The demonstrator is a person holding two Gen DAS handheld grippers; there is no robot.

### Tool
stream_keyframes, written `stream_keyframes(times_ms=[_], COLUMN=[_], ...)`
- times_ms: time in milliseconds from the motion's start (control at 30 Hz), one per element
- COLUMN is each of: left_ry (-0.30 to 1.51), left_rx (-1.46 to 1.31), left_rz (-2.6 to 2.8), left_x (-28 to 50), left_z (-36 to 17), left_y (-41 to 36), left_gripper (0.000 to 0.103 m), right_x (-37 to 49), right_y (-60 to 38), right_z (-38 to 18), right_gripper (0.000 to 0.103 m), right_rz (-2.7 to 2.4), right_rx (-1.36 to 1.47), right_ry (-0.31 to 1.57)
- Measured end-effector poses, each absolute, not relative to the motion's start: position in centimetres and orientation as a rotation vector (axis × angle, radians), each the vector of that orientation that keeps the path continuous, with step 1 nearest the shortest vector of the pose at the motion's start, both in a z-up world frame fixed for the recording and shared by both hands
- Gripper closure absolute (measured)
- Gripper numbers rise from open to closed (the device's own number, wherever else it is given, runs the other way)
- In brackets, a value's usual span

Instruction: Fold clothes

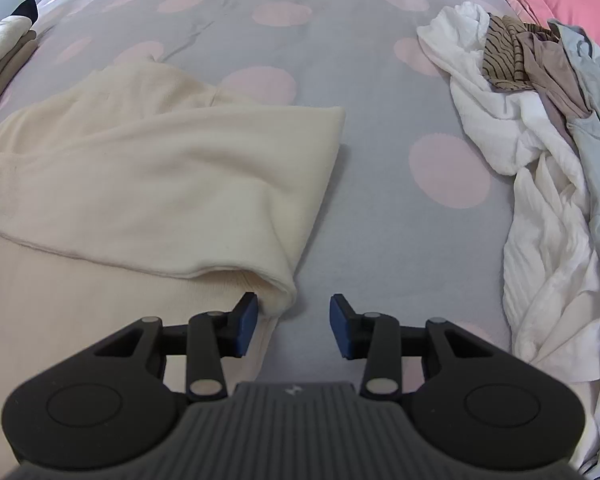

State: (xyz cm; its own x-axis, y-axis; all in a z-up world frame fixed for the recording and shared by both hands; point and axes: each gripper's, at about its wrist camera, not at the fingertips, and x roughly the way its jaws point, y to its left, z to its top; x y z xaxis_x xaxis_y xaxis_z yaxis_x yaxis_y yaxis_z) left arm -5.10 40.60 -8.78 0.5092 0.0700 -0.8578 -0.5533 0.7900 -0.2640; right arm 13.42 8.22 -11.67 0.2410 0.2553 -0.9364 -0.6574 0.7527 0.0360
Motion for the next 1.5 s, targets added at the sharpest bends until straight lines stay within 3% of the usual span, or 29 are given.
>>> stream_keyframes(times_ms=[200, 233, 267, 300, 367, 533, 667, 833, 933, 1133, 1500], left_ry=[0.898, 0.903, 0.915, 0.929, 0.978, 1.047, 1.057, 1.057, 1.051, 1.004, 1.091], left_rx=[-0.569, -0.559, -0.551, -0.543, -0.538, -0.503, -0.468, -0.449, -0.421, -0.388, -0.380], left_rz=[0.402, 0.420, 0.440, 0.461, 0.503, 0.543, 0.528, 0.521, 0.540, 0.537, 0.463], left_x=[-5.6, -5.6, -5.7, -5.8, -5.9, -6.1, -5.9, -5.9, -5.6, -4.3, -2.1], left_z=[-5.5, -5.5, -5.8, -6.3, -7.7, -10.8, -11.8, -11.5, -10.9, -9.2, -11.7], left_y=[41.2, 41.4, 41.7, 42.0, 42.8, 43.5, 43.3, 43.4, 43.4, 43.2, 42.7], left_gripper=[0.103, 0.103, 0.103, 0.103, 0.103, 0.103, 0.102, 0.100, 0.093, 0.091, 0.091], right_x=[13.2, 13.2, 13.2, 13.2, 13.1, 13.0, 13.3, 15.2, 17.2, 21.2, 24.7], right_y=[8.9, 9.1, 9.2, 9.3, 9.3, 9.2, 8.8, 7.1, 6.5, 7.7, 12.7], right_z=[-11.4, -11.3, -11.3, -11.3, -11.4, -11.7, -11.5, -9.1, -7.8, -7.4, -9.5], right_gripper=[0.062, 0.071, 0.089, 0.096, 0.097, 0.096, 0.082, 0.080, 0.072, 0.072, 0.071], right_rz=[0.652, 0.656, 0.656, 0.654, 0.660, 0.671, 0.666, 0.636, 0.609, 0.521, 0.445], right_rx=[-0.397, -0.401, -0.407, -0.415, -0.420, -0.436, -0.463, -0.339, -0.227, -0.066, -0.007], right_ry=[1.148, 1.147, 1.156, 1.169, 1.177, 1.194, 1.238, 1.221, 1.179, 1.162, 1.269])
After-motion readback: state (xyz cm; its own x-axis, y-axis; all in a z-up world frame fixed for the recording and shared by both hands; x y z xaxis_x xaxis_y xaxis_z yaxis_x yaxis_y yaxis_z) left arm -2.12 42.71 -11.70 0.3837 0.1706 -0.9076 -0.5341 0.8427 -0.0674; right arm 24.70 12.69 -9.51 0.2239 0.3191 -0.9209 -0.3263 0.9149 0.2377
